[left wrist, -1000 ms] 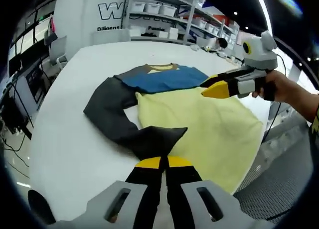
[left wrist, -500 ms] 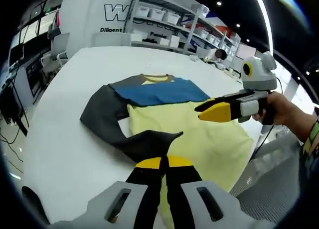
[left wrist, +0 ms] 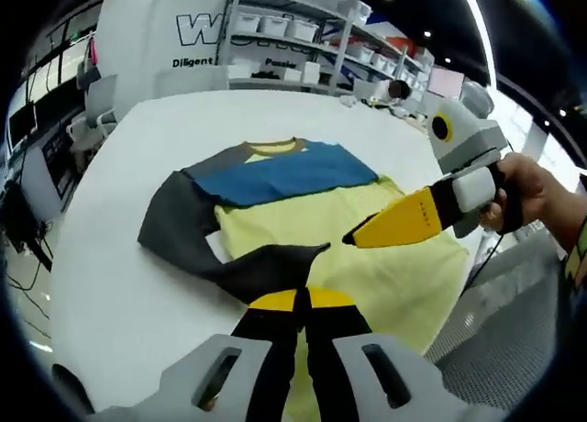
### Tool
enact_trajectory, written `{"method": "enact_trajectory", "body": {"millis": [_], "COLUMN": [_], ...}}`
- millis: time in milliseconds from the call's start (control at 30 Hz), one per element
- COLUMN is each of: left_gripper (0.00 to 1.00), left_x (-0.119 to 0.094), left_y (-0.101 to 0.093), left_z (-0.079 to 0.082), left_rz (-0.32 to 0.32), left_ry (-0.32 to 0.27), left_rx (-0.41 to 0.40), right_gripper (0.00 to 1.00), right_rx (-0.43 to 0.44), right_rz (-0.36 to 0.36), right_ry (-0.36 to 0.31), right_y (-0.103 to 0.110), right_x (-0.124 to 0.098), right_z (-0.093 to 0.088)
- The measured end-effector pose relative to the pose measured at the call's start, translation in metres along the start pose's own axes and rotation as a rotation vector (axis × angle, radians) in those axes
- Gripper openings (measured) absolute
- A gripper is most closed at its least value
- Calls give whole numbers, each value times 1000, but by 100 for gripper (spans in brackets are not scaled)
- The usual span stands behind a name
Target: Fold the garment on the visible template until the final outline fits inside the template.
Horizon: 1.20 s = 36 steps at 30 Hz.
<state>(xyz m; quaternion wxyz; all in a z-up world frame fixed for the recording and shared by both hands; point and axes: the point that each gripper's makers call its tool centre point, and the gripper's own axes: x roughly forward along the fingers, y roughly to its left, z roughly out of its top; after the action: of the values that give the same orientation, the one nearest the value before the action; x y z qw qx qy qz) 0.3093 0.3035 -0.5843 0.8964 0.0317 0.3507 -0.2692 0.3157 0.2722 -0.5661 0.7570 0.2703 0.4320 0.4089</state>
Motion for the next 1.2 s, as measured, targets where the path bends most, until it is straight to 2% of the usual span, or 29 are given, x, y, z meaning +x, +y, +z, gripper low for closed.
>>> {"method": "enact_trajectory", "body": {"millis": [100,167,267,300,433,500,700,833,933,1000,1067,1133,1167,1200], "left_gripper": [0,0,0,0,0,0,0,0,0,0,0,0,0,0], "left_x": [2,3,3,4,2,0,-3,-1,0,1,2,2,2,2], "left_y": [-8,-10,-14,-14,-13,-9,-1,-4,-14,-20,-25,-29,-31,-31], "left_z": [3,4,6,7,7,6,10,13,13,12,11,9,9,9], "left_rz": [-19,-15,-12,-14,-6,17,47,37,18,7,-2,-9,-11,-12], "left_ry": [-9,-11,-12,-15,-19,-20,-45,-46,-38,-31,-26,-21,-21,-22], "left_rx": [-12,3,24,20,6,-7,-35,-25,-2,16,24,29,31,33], "right_gripper": [34,32,32,32,34,36,39,38,34,28,26,13,1,0], "right_rx": [62,105,157,236,282,351,462,535,563,544,517,489,467,443], "right_rz": [26,20,42,43,11,-5,7,65,89,81,59,60,62,59], "right_ry": [-19,14,4,8,2,-7,-31,-42,-50,-75,-66,-77,-86,-87], "right_y": [2,2,3,3,-7,-12,-12,-3,1,-1,-5,-5,-4,-4], "right_x": [4,4,6,5,3,0,-5,-4,0,2,6,7,7,7], "right_z": [2,-5,-6,-8,-10,-12,-13,-12,-9,-4,-3,1,4,5]}}
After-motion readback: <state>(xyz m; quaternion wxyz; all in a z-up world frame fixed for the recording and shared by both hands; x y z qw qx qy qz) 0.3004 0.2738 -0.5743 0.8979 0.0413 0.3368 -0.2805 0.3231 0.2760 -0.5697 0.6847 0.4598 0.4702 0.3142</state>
